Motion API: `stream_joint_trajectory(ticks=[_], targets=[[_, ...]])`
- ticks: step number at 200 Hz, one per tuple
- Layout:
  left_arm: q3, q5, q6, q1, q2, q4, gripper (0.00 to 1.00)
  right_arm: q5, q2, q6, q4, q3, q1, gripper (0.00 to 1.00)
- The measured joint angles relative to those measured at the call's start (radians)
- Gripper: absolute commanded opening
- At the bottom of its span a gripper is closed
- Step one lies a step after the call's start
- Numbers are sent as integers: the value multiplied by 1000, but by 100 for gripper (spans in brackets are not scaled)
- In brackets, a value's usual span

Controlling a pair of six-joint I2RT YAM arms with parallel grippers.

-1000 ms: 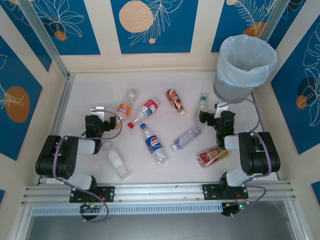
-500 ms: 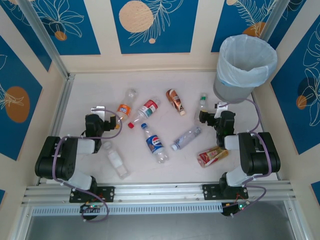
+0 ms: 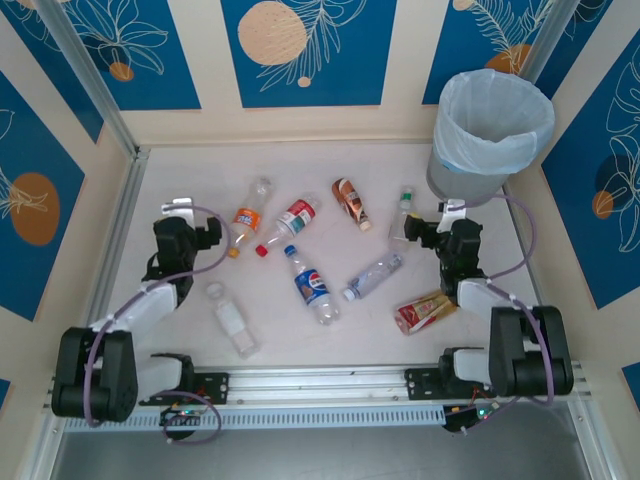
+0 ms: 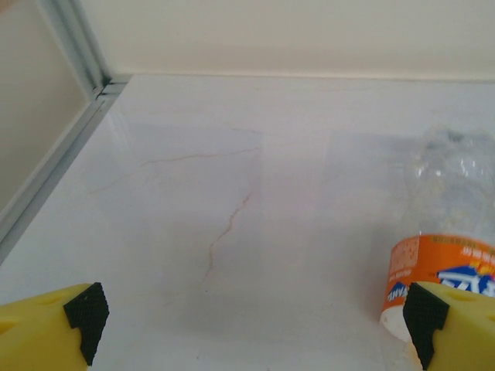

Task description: Put the plastic bottles in the bin

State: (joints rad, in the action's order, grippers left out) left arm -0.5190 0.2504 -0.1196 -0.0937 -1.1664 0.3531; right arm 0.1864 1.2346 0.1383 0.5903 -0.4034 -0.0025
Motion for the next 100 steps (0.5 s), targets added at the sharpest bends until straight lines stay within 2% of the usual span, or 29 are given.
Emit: stream_joint_trajectory(ticks=[24,60,100], targets=[[-80,24,-152,0,69,-154,99,16,-105,19,-111,-25,-2,99],[-115,12,-377,-5,148,-391,99,21,-237,82,-217,-39,-5,99],[-207,-35,-582,-29,142,-776,99,69,-269,202,-375,-91,-6,99]])
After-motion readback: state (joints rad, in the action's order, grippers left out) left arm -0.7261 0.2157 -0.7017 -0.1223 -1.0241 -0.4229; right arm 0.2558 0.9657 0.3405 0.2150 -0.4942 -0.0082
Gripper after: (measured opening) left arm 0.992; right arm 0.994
